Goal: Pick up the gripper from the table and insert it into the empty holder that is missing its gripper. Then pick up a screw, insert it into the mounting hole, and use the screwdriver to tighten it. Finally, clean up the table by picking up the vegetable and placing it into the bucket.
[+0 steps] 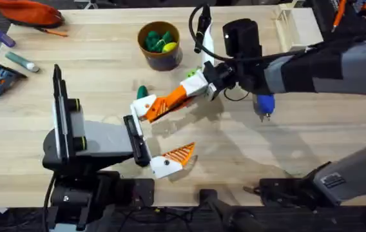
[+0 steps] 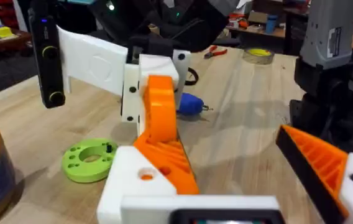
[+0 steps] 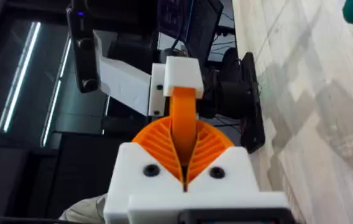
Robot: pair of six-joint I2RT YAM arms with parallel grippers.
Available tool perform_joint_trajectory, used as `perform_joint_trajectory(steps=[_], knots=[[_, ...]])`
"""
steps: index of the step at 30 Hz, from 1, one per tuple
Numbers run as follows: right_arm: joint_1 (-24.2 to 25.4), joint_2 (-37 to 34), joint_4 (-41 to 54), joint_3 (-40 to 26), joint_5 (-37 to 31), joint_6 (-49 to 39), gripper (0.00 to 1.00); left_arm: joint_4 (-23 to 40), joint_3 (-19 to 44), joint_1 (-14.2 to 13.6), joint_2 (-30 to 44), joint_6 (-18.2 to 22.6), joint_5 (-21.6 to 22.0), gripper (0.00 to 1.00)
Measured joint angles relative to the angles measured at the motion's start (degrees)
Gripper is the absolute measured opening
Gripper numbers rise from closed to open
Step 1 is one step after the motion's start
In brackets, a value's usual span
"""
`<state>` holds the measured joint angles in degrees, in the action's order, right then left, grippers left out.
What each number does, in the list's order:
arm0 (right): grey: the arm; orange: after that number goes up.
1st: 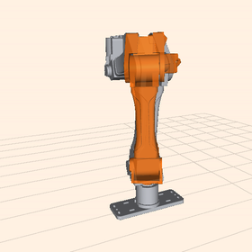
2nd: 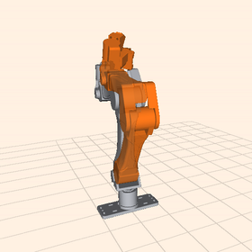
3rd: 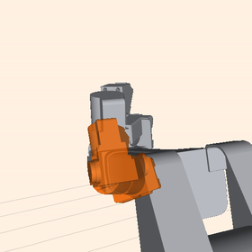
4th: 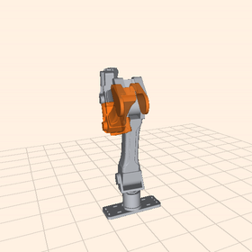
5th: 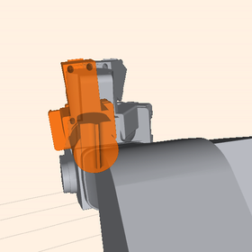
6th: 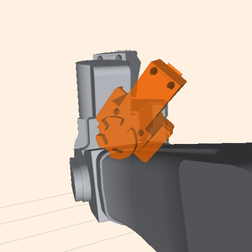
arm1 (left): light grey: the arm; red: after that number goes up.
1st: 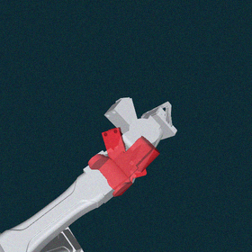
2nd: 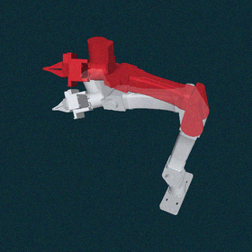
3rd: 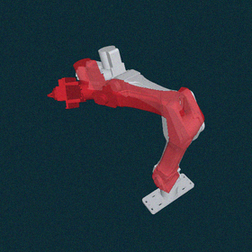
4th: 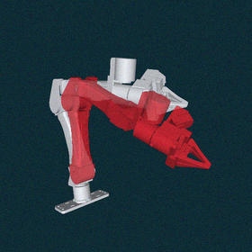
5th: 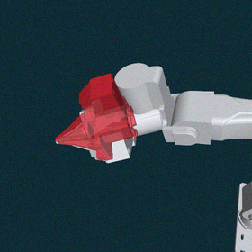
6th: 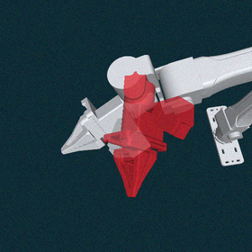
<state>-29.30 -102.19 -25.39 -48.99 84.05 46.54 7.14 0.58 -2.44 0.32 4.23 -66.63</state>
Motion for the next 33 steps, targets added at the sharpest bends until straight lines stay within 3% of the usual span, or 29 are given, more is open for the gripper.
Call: perform_joint_trajectory(steps=[14,16,17,20,33], knots=[[-0.2,0.0,-1.2,0.0,-1.9,2.2,0.01,0.0,0.0,0.0,0.0,-0.8,0.0,0.986],[-0.3,0.0,-3.3,0.0,-2.4,3.1,0.009,0.0,0.0,0.0,0.0,-0.8,0.1,0.986],[-0.3,0.0,-10.1,1.5,-3.3,6.0,0.009,-0.1,0.0,0.1,0.0,-0.5,0.5,0.986],[-0.3,0.0,-16.5,3.7,-4.1,9.5,0.009,0.0,0.0,0.1,0.0,-0.4,0.4,0.986],[-1.4,0.0,-18.5,4.4,-5.4,14.0,0.009,0.0,0.0,0.1,0.0,-0.7,0.4,0.986]])
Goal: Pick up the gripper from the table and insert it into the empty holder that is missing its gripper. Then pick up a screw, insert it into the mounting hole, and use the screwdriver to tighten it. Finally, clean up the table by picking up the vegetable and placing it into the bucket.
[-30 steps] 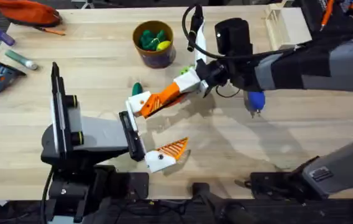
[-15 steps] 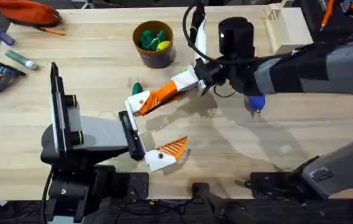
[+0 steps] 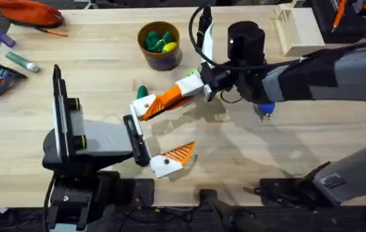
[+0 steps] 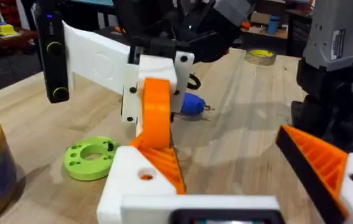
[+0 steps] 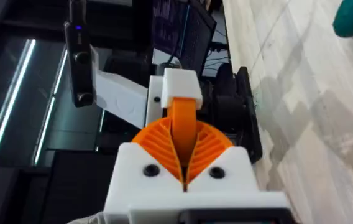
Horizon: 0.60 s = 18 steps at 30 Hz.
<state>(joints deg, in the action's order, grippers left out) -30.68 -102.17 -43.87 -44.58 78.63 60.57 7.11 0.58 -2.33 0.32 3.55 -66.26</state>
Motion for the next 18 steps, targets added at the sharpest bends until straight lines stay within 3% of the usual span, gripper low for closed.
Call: perform_joint_trajectory(steps=[9,18], knots=[[-0.1,0.2,-7.9,3.1,-2.1,3.7,0.009,0.0,0.0,0.0,0.0,-0.6,-0.2,0.985],[-0.8,1.2,-8.6,3.9,-4.5,5.4,0.009,0.0,0.0,0.0,0.0,-0.6,0.4,0.985]])
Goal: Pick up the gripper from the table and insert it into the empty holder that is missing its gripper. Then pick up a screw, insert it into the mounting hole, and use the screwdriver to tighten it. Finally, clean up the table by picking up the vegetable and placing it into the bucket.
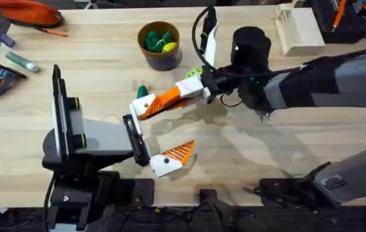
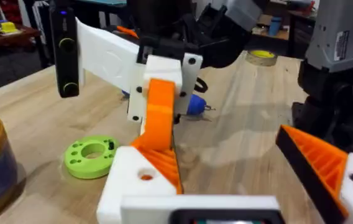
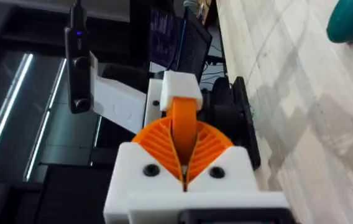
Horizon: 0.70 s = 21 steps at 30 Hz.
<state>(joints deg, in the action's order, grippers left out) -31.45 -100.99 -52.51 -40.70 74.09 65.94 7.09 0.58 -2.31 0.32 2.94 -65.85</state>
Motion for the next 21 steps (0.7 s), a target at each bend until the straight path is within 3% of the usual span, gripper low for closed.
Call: perform_joint_trajectory(steps=[21], knots=[[-0.8,3.6,-1.2,4.0,-5.5,1.8,0.009,0.0,0.0,0.0,0.0,-0.4,-0.4,0.985]])
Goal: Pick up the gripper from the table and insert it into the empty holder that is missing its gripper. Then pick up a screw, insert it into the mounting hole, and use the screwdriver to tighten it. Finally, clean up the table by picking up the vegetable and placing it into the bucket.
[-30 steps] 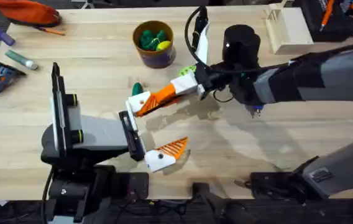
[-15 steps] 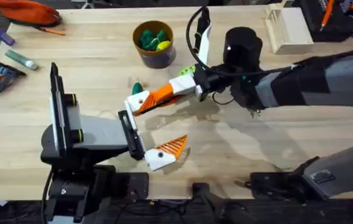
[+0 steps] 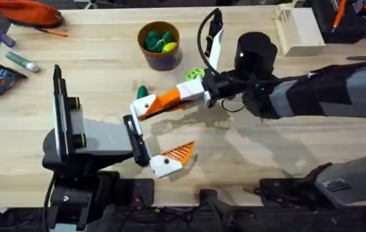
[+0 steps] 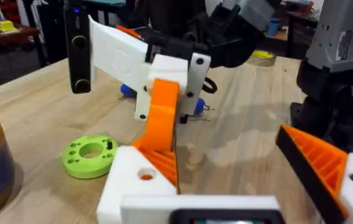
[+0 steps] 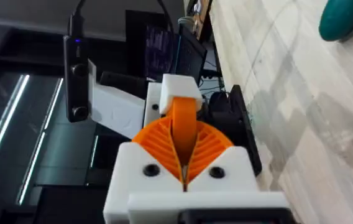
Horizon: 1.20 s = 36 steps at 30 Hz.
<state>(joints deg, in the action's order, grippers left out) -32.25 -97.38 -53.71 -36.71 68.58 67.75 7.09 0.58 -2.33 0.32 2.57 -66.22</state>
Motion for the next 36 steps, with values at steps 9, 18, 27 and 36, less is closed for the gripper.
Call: perform_joint_trajectory(steps=[9,18,27,36], knots=[[-0.3,1.0,0.0,0.9,-1.2,0.0,0.009,0.0,0.0,0.0,0.0,0.0,-0.2,0.986],[-0.8,1.0,-0.1,0.9,-2.8,0.0,0.009,0.0,0.0,0.0,0.0,0.0,0.4,0.986],[-0.9,1.1,-0.2,0.9,-3.2,0.1,0.009,0.0,0.0,0.0,0.0,0.0,0.6,0.986],[-1.0,1.1,-0.2,0.9,-3.6,0.3,0.009,0.0,0.0,0.2,0.0,0.0,0.7,0.986]])
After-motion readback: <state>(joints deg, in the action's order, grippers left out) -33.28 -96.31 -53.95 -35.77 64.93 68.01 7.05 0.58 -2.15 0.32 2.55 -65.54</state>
